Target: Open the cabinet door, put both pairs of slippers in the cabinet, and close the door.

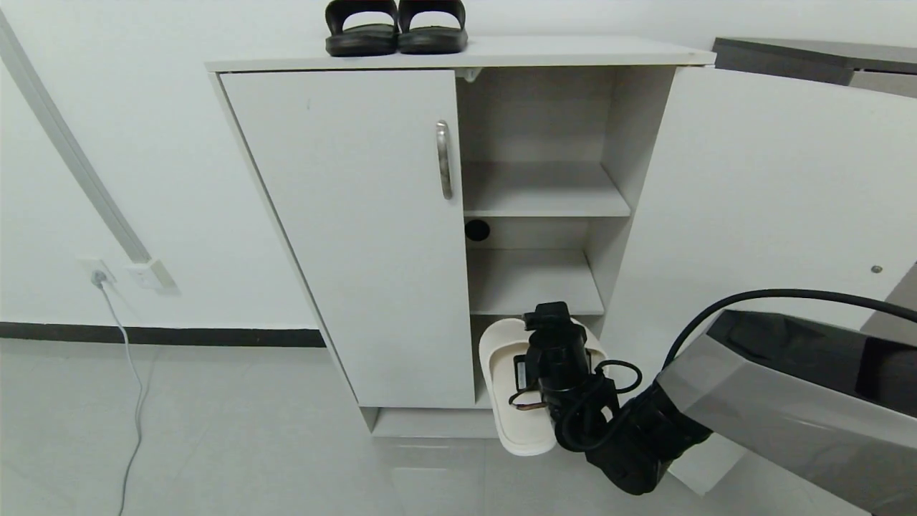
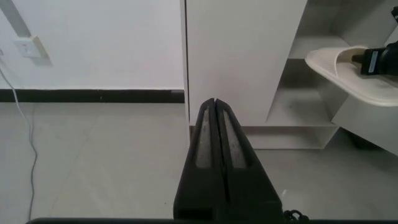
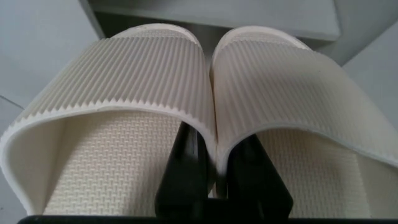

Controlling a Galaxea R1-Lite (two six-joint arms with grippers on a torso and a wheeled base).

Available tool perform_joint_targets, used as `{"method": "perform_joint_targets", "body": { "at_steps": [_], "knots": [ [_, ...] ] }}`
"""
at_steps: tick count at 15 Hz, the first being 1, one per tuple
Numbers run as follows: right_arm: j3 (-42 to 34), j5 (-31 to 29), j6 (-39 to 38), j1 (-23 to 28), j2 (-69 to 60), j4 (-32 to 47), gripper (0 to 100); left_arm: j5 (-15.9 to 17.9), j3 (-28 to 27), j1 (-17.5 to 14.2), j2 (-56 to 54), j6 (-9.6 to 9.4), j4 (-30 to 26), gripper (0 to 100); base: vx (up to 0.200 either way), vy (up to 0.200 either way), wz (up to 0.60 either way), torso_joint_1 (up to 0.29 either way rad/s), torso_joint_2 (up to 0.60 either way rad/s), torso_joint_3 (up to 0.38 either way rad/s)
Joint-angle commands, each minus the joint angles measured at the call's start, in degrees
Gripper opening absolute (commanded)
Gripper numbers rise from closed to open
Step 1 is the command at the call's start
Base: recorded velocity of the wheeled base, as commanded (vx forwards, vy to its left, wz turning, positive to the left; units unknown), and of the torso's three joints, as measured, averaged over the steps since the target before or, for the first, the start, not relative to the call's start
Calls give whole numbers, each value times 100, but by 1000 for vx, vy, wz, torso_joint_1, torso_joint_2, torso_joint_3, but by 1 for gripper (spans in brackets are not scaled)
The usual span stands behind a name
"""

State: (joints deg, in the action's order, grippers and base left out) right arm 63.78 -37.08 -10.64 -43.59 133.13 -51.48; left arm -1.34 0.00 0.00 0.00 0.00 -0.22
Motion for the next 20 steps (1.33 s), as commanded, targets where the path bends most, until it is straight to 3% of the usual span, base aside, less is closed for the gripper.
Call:
{"method": "perform_joint_targets", "body": {
  "at_steps": [1, 7, 11, 12, 20],
  "knots": [
    [20, -1, 1, 9, 37, -2, 0, -7, 0, 0, 9, 0, -4, 0, 0, 0, 0, -2, -2, -203],
    [20, -88, 36, 18, 81, -301, 0, -7, 0, 0, 9, 0, 4, 0, 0, 0, 0, 3, 1, -194],
    [-366, -106, 1337, 70, 266, -2621, 0, -7, 0, 0, 9, 0, 4, 0, 0, 0, 0, 4, 1, -83],
    [-375, -106, 1407, 79, 310, -2788, 0, -7, 0, 0, 9, 0, 4, 0, 0, 0, 0, 0, 0, 0],
    [-322, -88, 1407, 185, 362, -2780, 0, -7, 0, 0, 9, 9, 4, 0, 0, 0, 0, 0, 0, 0]
  ]
}}
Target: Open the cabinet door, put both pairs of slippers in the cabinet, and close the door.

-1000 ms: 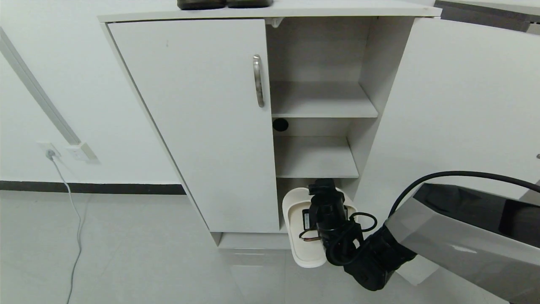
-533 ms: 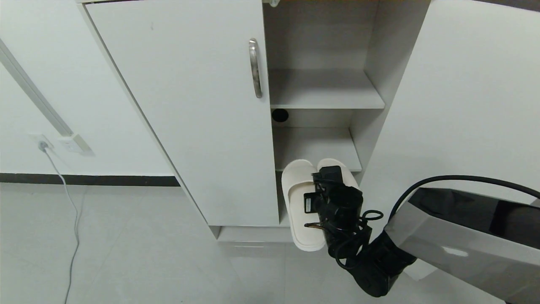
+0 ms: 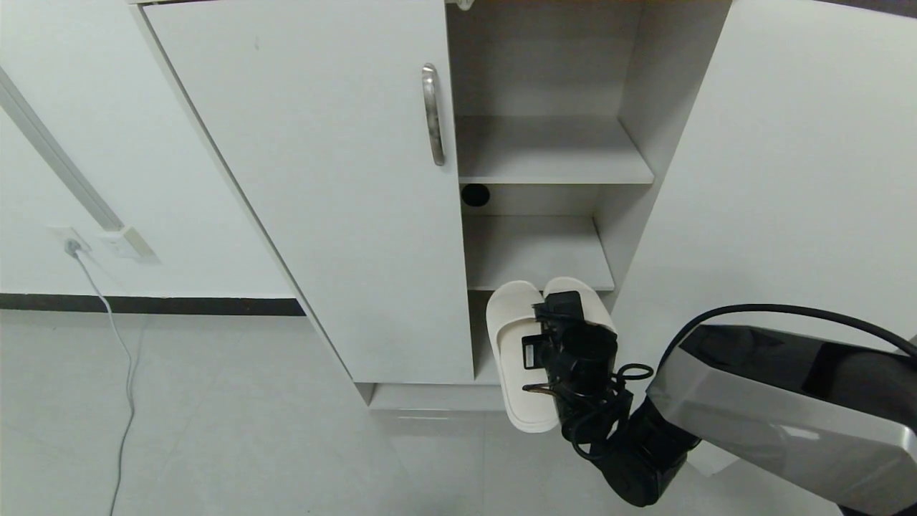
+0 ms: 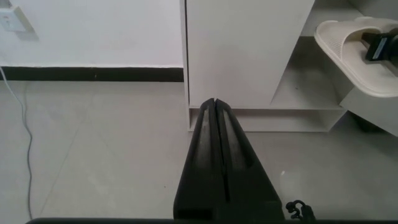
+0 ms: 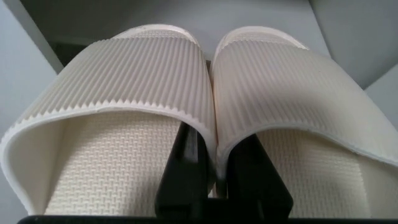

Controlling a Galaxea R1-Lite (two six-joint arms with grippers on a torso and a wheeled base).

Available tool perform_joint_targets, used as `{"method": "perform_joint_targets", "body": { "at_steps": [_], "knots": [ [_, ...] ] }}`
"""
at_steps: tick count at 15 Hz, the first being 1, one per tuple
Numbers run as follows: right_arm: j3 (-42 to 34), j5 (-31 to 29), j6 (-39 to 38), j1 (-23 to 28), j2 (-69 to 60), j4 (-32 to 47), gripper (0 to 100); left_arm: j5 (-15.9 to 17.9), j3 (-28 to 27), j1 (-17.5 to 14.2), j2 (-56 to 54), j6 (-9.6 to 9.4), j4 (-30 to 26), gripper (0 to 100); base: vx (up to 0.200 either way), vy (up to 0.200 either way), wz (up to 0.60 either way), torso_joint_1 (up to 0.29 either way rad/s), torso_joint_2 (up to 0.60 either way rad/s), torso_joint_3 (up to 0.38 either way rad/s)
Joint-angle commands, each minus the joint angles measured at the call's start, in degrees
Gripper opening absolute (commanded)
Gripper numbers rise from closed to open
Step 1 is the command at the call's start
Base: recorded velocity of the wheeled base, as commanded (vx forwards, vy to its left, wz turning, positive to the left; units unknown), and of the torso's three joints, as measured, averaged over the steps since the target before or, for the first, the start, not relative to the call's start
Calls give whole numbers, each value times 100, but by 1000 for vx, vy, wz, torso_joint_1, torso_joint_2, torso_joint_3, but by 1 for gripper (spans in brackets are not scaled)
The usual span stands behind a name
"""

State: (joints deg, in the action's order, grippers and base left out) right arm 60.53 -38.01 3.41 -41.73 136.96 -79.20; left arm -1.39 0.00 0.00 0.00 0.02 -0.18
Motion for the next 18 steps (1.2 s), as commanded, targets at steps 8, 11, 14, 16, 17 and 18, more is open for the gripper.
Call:
{"method": "perform_joint_targets", "body": {
  "at_steps": [8, 11, 14, 16, 17, 18],
  "knots": [
    [38, 4, 19, -2, -64, 36, 0, -2, 0, 0, 9, -2, 1, 0, 200, 0, 0, 2, 4, 2],
    [91, 31, 28, 7, -12, 107, 0, -2, 0, 0, 9, 6, 1, 0, 200, 0, 0, 2, 2, -1],
    [390, 48, 28, 77, 68, 151, 0, -2, 0, 0, 9, 6, 1, 0, 67, 0, 0, 2, 2, 1],
    [539, 127, 1, 121, 120, 397, 0, -2, 0, 0, 9, 15, 1, 0, 0, 0, 0, 0, 0, 0],
    [776, 127, -16, 191, 226, 502, 0, -2, 0, 0, 9, 15, 1, 0, 0, 0, 0, 0, 0, 0],
    [1058, 127, -25, 262, 349, 643, 0, -2, 0, 0, 9, 15, 1, 0, 0, 0, 0, 0, 0, 0]
  ]
}}
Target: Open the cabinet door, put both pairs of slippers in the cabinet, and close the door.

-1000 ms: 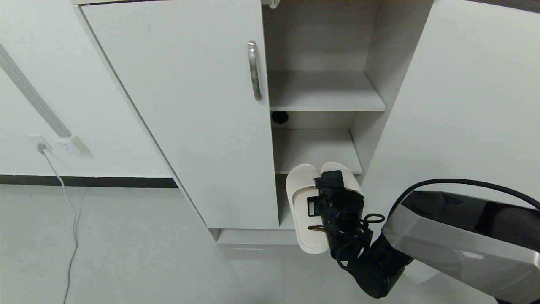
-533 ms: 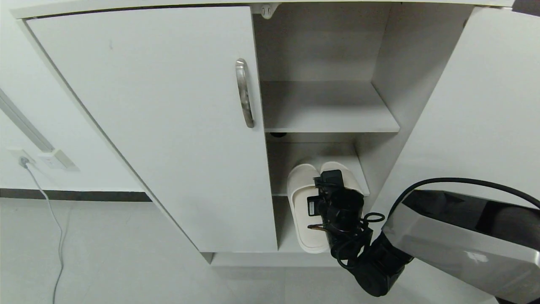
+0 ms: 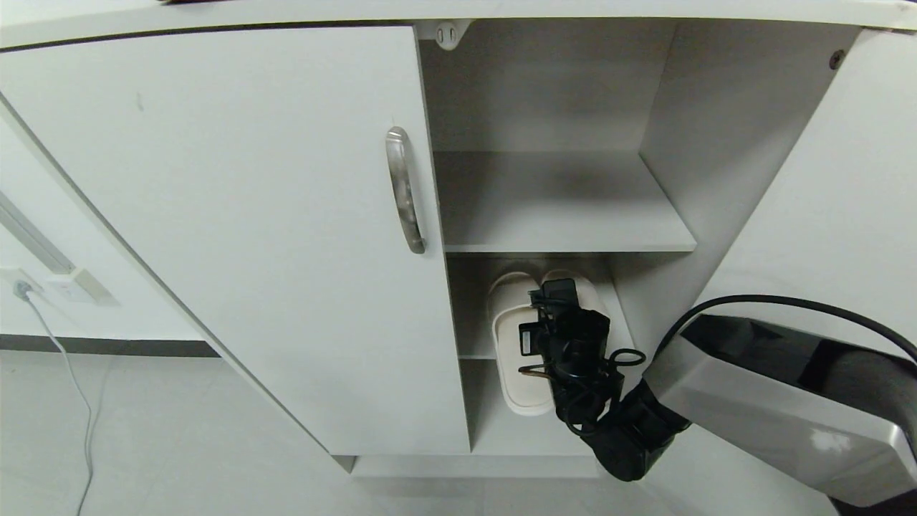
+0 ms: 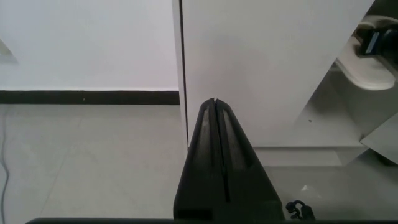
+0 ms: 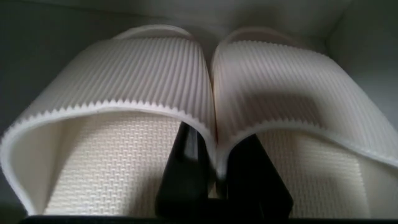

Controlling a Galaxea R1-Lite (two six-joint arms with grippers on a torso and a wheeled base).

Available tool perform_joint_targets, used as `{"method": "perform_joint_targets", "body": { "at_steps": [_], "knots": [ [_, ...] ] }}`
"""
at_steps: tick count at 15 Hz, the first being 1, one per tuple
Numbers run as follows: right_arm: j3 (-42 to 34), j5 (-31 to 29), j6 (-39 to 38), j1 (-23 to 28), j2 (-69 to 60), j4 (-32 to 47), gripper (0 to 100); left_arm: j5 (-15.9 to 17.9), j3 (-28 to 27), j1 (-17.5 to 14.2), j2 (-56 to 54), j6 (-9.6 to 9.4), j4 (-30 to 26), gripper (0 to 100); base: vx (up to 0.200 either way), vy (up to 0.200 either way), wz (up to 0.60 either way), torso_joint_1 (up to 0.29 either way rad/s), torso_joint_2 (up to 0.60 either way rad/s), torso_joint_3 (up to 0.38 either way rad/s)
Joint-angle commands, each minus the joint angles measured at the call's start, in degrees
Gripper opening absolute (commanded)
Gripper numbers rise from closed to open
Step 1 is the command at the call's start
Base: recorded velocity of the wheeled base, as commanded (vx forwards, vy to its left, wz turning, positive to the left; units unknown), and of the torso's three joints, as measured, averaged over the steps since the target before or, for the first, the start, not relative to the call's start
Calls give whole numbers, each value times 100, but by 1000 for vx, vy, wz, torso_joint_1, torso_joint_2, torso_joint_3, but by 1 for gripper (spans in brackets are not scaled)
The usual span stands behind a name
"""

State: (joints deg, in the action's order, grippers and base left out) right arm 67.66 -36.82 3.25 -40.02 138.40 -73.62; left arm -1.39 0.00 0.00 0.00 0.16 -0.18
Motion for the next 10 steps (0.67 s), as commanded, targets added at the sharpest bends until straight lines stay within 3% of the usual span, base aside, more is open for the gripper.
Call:
{"method": "perform_joint_targets", "body": {
  "at_steps": [1, 6, 10],
  "knots": [
    [538, 17, -18, 135, 284, 208, 0, -2, 0, 0, 9, 2, 1, 0, 0, 0, 0, 0, 0, 0],
    [1610, 148, -501, 337, 495, 1403, 0, -2, 0, 0, 9, 2, 1, 0, 0, 0, 0, 0, 0, 0],
    [2225, 280, -545, 460, 557, 1886, 0, -10, 0, 0, 9, 72, 9, 0, 0, 0, 0, 0, 0, 0]
  ]
}}
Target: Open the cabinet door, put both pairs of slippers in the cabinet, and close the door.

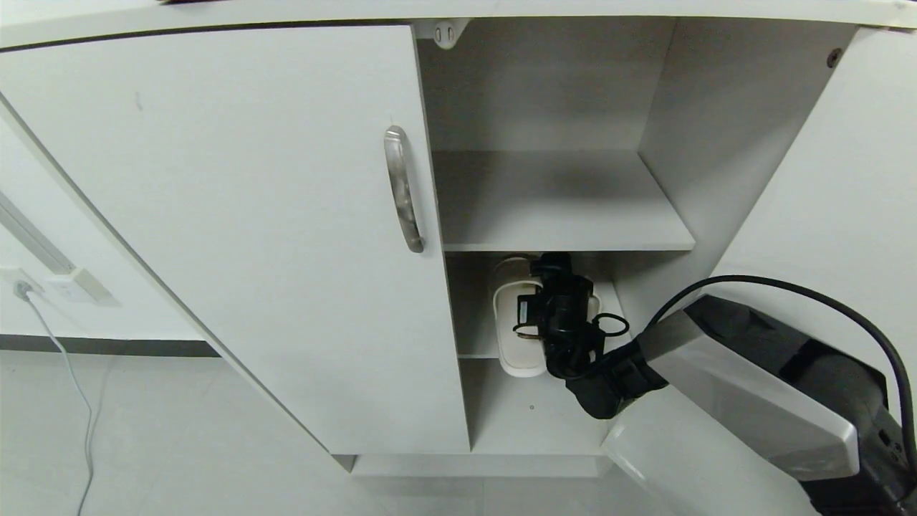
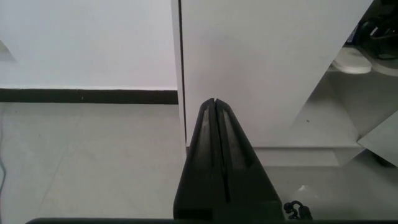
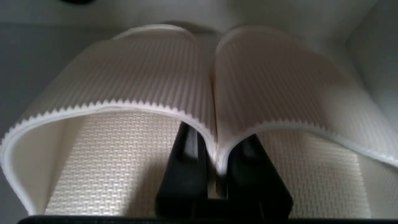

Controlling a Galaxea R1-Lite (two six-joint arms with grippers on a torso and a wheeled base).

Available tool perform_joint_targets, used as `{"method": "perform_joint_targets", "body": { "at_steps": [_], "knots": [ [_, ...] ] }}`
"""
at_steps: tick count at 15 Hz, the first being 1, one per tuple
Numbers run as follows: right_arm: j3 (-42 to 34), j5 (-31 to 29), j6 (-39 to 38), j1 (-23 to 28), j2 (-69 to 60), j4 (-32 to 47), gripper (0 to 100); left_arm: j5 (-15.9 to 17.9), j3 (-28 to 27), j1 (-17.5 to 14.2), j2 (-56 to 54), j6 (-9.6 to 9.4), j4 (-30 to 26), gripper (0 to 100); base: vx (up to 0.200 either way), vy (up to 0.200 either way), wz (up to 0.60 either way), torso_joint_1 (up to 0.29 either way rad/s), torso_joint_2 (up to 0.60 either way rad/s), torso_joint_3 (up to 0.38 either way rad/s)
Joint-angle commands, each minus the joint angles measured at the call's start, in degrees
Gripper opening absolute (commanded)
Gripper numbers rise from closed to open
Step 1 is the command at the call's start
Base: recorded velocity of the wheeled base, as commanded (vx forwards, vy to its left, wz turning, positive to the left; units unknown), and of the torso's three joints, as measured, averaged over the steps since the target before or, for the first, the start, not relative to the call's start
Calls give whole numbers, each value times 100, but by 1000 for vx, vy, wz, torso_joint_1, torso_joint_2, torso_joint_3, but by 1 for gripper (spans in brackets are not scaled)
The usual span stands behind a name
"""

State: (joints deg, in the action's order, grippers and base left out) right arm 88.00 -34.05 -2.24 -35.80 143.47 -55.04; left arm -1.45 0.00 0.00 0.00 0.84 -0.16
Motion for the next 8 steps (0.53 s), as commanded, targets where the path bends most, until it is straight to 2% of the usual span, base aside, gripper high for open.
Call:
{"method": "perform_joint_targets", "body": {
  "at_steps": [1, 8],
  "knots": [
    [358, 3, 22, 91, 85, 134, 0, -4, 0, 0, 9, 4, 7, 0, 0, 0, 0, 0, 0, 0],
    [507, 21, 92, 161, 172, 187, 0, -4, 0, -9, 9, 4, 7, 0, 0, 0, 0, 0, 0, 0]
  ]
}}
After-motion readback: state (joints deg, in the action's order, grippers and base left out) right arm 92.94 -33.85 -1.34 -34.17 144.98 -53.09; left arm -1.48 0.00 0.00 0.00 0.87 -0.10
